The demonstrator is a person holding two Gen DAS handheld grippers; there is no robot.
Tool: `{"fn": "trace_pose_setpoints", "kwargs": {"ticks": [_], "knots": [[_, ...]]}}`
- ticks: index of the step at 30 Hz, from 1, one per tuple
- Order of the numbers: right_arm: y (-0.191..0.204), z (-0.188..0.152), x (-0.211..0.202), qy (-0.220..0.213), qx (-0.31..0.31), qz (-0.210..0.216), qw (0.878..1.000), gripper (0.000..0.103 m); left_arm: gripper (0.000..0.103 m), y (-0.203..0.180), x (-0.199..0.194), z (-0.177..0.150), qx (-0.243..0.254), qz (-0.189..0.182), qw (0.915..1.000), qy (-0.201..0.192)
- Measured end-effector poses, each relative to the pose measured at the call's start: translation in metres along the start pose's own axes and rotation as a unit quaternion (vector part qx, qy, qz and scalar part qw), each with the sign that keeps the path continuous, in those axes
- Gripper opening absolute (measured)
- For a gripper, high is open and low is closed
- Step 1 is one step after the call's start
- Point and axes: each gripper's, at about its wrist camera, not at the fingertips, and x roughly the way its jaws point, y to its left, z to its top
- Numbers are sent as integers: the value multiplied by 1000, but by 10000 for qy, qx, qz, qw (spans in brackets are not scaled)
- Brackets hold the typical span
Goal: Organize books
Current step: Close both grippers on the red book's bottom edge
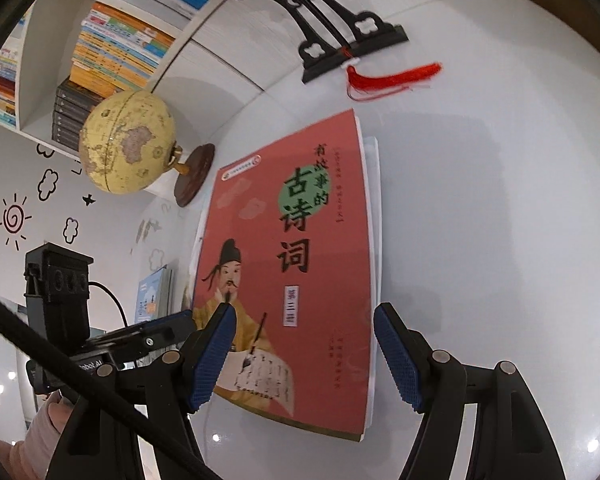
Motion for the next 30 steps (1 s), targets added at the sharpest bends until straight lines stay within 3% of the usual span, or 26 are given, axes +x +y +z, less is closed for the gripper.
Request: {"fn": "trace_pose_setpoints", "kwargs": {"ticks": [4, 6, 9, 13, 17, 19, 22, 25, 27, 30], "knots": [[-7, 0, 6, 49, 152, 39, 9999, 70, 45, 0, 2, 3, 66, -40, 10000, 11], [-9, 0, 9, 80, 213, 67, 9997, 70, 60, 0, 4, 4, 35, -205, 9998, 23], [-9, 0, 13, 134, 254, 148, 9995, 70, 70, -3, 7, 6, -41, -370, 9993, 7], [-13, -2, 14, 137, 394, 200, 9989, 72, 70, -13, 9, 5, 114, -254, 9996, 14], [-19, -2, 8, 113, 480, 171, 9986, 72, 70, -20, 11, 0, 153, -526, 9985, 66], [-21, -2, -1, 3, 439, 159, 9989, 72, 70, -26, 10, -2, 253, -567, 9981, 2], [-27, -2, -21, -238, 445, 487, 9975, 61, 70, -33, 3, -5, 284, -706, 9969, -215], [-33, -1, -38, -461, 478, 1021, 9926, 46, 59, -34, 1, -5, 220, -862, 9953, -381], [-35, -2, -39, -464, 497, 965, 9930, 46, 43, -36, 3, -3, 250, -614, 9967, -462], [-40, -3, -34, -451, 617, 893, 9931, 46, 41, -33, 7, 2, 159, -537, 9973, -472]]}}
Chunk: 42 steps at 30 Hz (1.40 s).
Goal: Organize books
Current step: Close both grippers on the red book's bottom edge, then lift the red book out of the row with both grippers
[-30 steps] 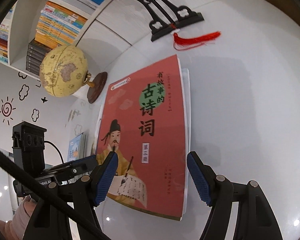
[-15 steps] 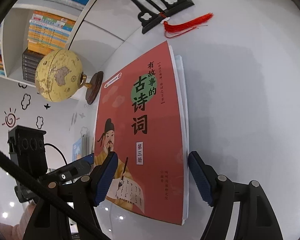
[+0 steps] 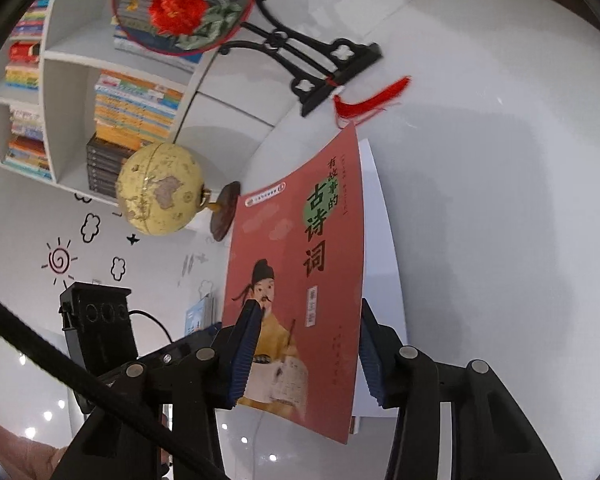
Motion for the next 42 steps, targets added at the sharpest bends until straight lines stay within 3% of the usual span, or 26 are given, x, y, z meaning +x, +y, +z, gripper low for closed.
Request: {"fn": "trace_pose_setpoints", "kwargs": {"ticks": [5, 7, 10, 13, 19, 23, 31, 36, 42], "knots": [[-3, 0, 0, -17, 33, -96, 9999, 41, 40, -4, -2, 0, -27, -180, 9998, 6], [-3, -1, 0, -5, -18, -190, 9998, 37, 41, -5, 9, 0, -183, -295, 9991, 226], [-4, -2, 7, 194, -69, -336, 9992, 29, 41, -16, 19, -1, 20, -71, 9998, 187], [3, -10, 21, 453, -279, -481, 9974, 28, 25, -26, 21, 1, 236, 356, 9989, 172], [8, -14, 20, 415, -370, -463, 9974, 21, 25, -8, 9, 3, 62, 599, 9979, 232], [19, -15, 25, 504, -571, -497, 9959, 21, 13, -6, 3, -3, 161, 795, 9965, 213], [38, -20, 37, 584, -667, -363, 9954, 21, 13, 4, -13, -16, 126, 1036, 9944, 145], [52, -25, 43, 607, -737, -245, 9951, 21, 13, 4, -34, -23, 359, 1174, 9924, -3], [73, -36, 58, 732, -882, -192, 9932, 21, 13, 27, -60, -32, 109, 1188, 9927, -156]]}}
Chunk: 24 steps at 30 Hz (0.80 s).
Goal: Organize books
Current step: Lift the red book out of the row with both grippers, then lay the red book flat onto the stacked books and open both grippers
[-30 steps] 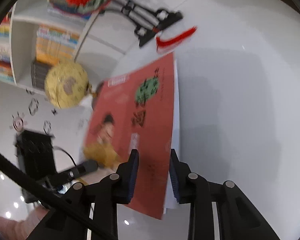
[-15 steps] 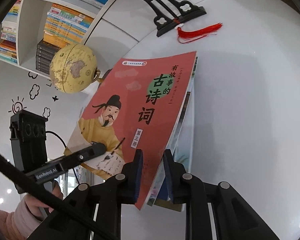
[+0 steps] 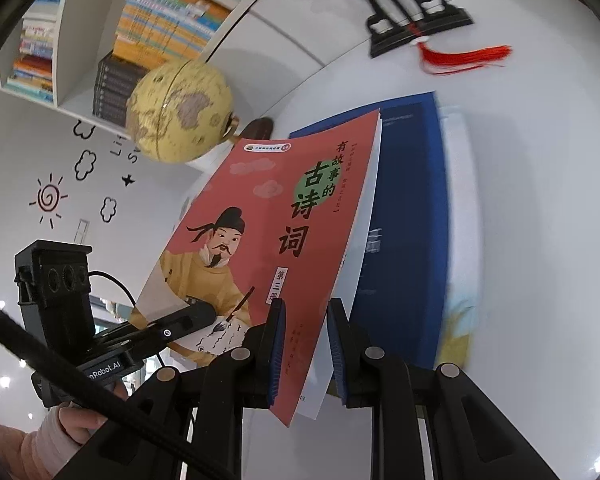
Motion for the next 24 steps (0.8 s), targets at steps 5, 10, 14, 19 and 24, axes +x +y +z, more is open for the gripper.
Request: {"fn": "trace_pose_setpoints", "kwargs": {"ticks": [5, 10, 14, 19, 24], "knots": [[28, -6, 21, 134, -176, 49, 9997, 21, 13, 27, -20, -10, -96, 133, 9998, -113], [60, -14, 48, 284, -339, 137, 9989, 21, 13, 61, -43, -21, -274, 246, 9990, -236], [87, -21, 71, 401, -463, 265, 9978, 21, 13, 93, -67, -34, -468, 360, 9977, -333], [126, -36, 107, 571, -621, 463, 9954, 21, 13, 140, -96, -56, -697, 543, 9950, -468], [161, -55, 146, 810, -807, 531, 9920, 21, 14, 190, -106, -74, -1041, 535, 9923, -401]]}}
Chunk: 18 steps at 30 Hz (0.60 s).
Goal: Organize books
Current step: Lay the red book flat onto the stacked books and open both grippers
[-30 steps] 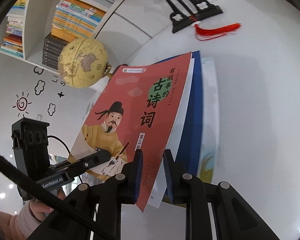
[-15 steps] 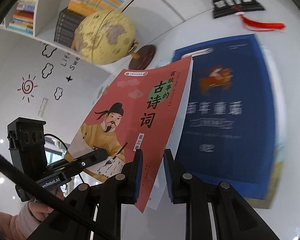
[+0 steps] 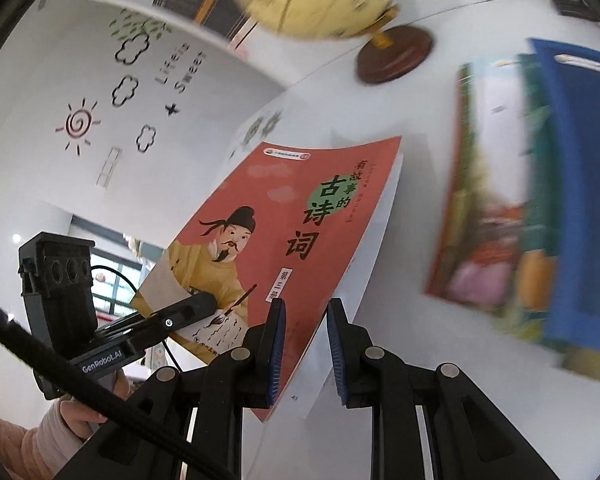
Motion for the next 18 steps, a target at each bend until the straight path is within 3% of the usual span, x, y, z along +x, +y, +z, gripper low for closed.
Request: {"fn": "trace_pose_setpoints", "kwargs": {"ticks": [7, 18], "knots": [[16, -3, 43, 236, -55, -100, 9997, 21, 15, 41, 19, -5, -260, -29, 9995, 185], [14, -2, 51, 82, 304, -464, 9984, 21, 25, 43, 32, -14, -251, -235, 9981, 502]]}}
